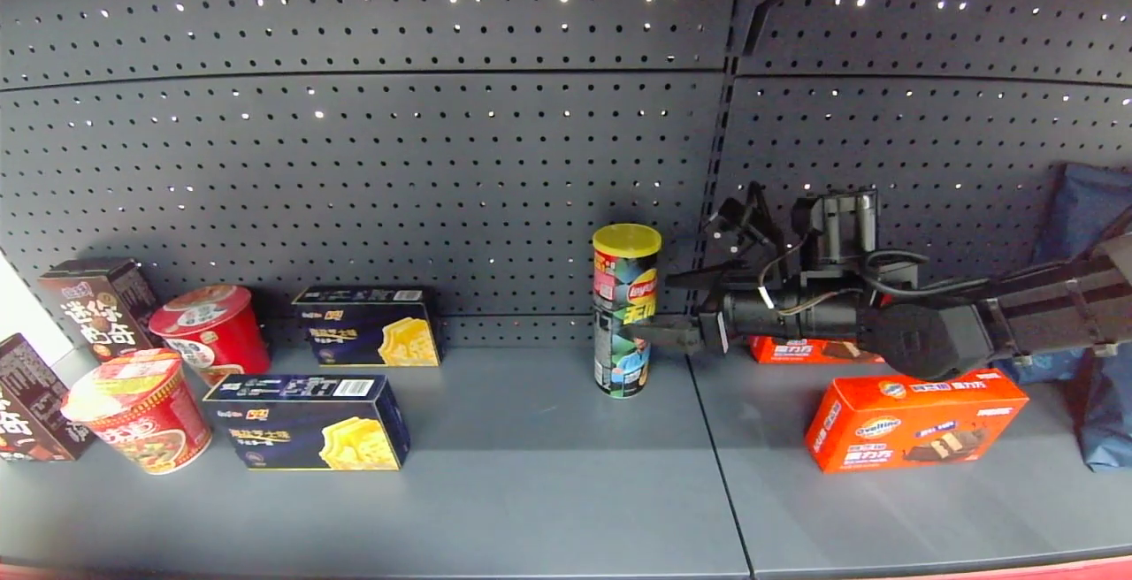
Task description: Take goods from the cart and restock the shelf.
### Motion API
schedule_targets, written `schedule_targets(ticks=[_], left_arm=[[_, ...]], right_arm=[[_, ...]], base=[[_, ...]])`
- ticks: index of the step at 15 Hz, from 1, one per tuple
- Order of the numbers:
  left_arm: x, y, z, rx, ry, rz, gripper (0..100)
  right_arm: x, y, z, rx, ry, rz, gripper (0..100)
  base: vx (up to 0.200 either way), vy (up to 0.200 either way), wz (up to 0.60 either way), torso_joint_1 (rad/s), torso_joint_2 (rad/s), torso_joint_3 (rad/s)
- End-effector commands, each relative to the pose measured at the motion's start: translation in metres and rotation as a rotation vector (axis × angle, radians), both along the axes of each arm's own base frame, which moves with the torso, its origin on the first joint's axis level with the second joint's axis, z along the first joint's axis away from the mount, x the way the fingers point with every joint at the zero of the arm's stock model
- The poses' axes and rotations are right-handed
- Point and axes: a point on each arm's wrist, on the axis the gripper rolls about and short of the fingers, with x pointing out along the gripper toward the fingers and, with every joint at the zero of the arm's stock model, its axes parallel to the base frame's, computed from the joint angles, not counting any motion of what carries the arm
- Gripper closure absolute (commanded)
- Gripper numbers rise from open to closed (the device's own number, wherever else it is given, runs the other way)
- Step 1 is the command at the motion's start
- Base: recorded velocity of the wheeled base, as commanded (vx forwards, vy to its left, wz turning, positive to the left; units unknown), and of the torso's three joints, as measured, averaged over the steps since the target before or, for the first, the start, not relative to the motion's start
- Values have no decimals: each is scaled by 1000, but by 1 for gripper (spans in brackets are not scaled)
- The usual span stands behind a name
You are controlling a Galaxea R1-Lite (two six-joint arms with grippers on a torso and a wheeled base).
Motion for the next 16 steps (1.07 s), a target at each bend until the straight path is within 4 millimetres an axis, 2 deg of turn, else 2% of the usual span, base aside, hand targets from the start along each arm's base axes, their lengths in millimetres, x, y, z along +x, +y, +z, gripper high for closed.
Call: schedule_targets(ticks=[1, 11, 16], left_arm=[[0, 0, -2, 0, -1, 3, 100], [-3, 1, -11, -9, 2, 13, 100], [-3, 1, -15, -8, 5, 15, 100]], right_arm=[[17, 9, -21, -13, 31, 4, 0], [43, 20, -57, -23, 64, 0, 0], [45, 28, -61, -19, 71, 12, 0]], base=[[0, 0, 0, 0, 0, 0], [0, 0, 0, 0, 0, 0], [0, 0, 0, 0, 0, 0]])
